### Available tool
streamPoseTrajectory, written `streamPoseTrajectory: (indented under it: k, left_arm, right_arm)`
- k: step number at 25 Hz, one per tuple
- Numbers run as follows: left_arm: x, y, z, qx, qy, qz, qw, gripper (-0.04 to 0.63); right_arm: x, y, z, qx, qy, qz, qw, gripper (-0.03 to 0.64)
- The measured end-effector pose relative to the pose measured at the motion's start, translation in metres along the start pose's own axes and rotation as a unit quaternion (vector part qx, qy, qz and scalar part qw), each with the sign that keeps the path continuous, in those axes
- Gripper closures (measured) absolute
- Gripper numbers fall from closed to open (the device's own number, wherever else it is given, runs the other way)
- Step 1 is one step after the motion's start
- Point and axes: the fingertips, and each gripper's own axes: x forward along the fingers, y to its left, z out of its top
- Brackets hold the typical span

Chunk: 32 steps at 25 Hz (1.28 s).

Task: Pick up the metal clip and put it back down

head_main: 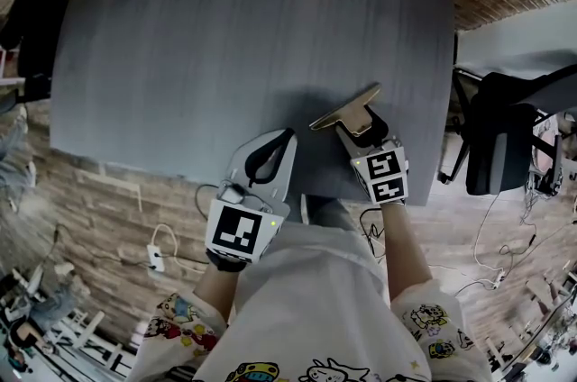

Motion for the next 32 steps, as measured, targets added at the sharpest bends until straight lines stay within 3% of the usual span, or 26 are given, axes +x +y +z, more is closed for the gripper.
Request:
streamPoseTrajectory:
  k: [32]
  left_arm:
    - [-0.003,0.003,0.017,0.005,-0.022,0.017,0.9996,0.595]
  right_arm:
    - [-0.006,0.0,0.0,0.014,0.002,0.014,1.0,0.276]
